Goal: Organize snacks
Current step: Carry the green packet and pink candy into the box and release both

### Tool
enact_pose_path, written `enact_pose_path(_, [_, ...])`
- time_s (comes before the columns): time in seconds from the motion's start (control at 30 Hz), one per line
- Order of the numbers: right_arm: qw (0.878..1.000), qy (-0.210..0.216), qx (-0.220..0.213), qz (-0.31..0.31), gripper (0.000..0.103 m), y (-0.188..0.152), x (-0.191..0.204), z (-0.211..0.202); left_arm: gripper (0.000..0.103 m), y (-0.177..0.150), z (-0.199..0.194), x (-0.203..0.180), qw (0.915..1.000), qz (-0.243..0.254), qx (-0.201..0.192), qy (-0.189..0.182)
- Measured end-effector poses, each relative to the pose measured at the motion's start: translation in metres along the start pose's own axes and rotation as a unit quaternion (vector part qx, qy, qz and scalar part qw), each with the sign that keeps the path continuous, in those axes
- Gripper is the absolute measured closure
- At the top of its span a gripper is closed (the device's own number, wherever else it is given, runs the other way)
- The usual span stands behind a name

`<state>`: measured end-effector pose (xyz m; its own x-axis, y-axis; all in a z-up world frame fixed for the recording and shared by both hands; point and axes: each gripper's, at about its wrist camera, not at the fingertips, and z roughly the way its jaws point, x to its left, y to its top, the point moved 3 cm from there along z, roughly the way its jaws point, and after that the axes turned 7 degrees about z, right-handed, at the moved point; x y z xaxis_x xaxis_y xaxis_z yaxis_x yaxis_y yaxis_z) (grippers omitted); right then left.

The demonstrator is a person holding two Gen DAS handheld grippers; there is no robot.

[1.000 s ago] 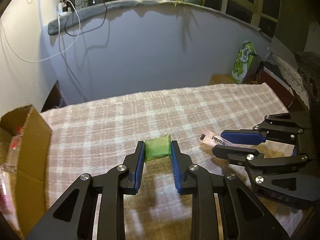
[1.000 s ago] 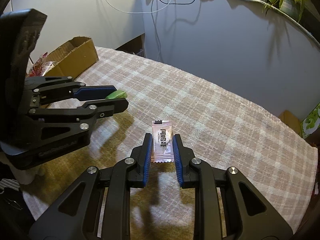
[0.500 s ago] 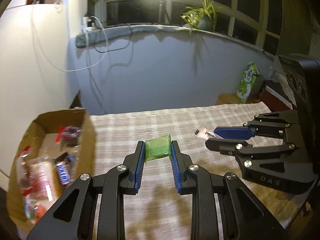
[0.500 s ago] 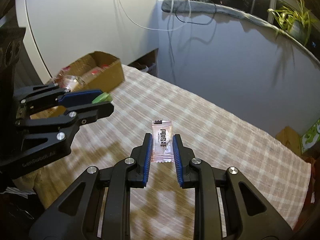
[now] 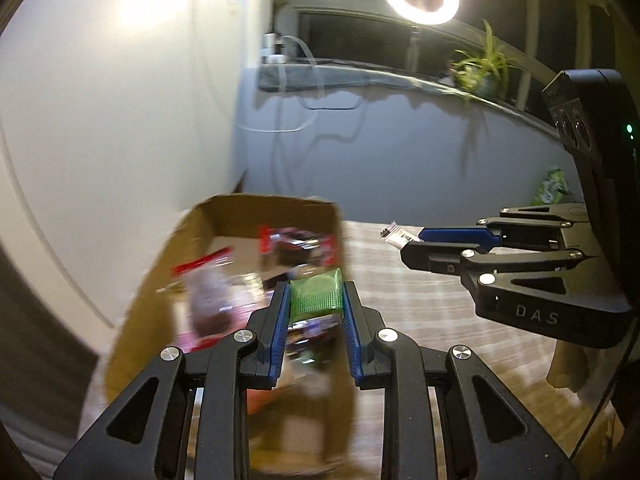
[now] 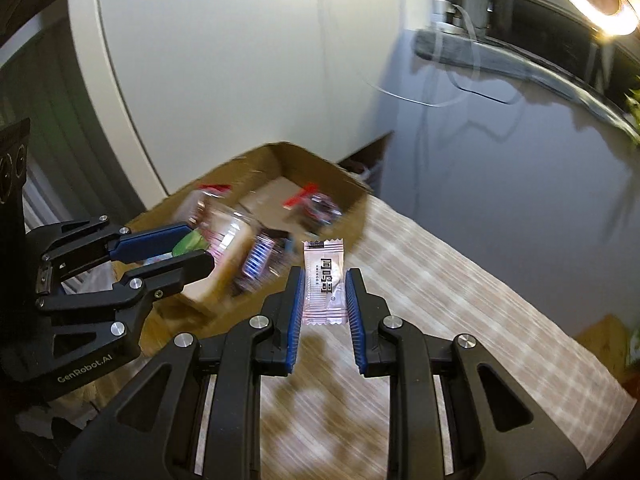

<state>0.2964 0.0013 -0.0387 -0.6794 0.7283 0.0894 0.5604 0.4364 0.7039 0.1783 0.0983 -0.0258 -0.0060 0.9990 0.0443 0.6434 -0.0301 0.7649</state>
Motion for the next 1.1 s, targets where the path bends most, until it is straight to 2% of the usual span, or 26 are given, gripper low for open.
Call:
enact_pose_path(0.3, [1.000, 0.021, 0.011, -0.013, 0.081, 0.019, 0.040, 0.036, 0.077, -0.013, -0.005, 0.033, 0.9995, -0.028, 0.003, 0.015])
enact_pose_path(0.33, [1.000, 0.025, 0.010, -0.012, 0.080, 0.021, 0.042, 0.037, 0.073, -0.014, -0.007, 0.035, 0.9994, -0.029, 0.002, 0.016])
enact_pose_path(0.37, [1.000, 0.024, 0.009, -0.013, 0.072, 0.022, 0.044, 0.037, 0.071, -0.015, -0.007, 0.036, 0.9994, -0.031, 0.001, 0.017])
enact_pose_path(0.4, [1.000, 0.021, 0.007, -0.013, 0.066, 0.022, 0.044, 0.035, 0.064, -0.015, -0.008, 0.038, 0.9993, -0.033, 0.001, 0.017])
enact_pose_path(0.43, [1.000, 0.019, 0.004, -0.013, 0.055, 0.023, 0.046, 0.034, 0.060, -0.016, -0.009, 0.039, 0.9992, -0.036, 0.001, 0.018])
enact_pose_path(0.47, [1.000, 0.018, -0.001, -0.012, 0.050, 0.024, 0.046, 0.031, 0.059, -0.017, -0.010, 0.040, 0.9991, -0.037, -0.001, 0.019])
enact_pose_path(0.6, [1.000, 0.016, -0.006, -0.002, 0.050, 0.021, 0.045, 0.020, 0.057, -0.019, -0.015, 0.040, 0.9990, -0.039, -0.005, 0.020])
enact_pose_path(0.73, [1.000, 0.014, -0.015, 0.008, 0.039, 0.014, 0.045, 0.003, 0.057, -0.019, -0.024, 0.039, 0.9990, -0.037, -0.011, 0.022])
enact_pose_path(0.87, [1.000, 0.006, -0.025, 0.005, 0.035, 0.005, 0.050, -0.014, 0.056, -0.023, -0.038, 0.037, 0.9986, -0.043, -0.017, 0.023])
enact_pose_path(1.1, [0.999, -0.012, -0.046, 0.005, 0.017, -0.012, 0.059, -0.044, 0.042, -0.034, -0.067, 0.028, 0.9980, -0.042, -0.026, 0.039])
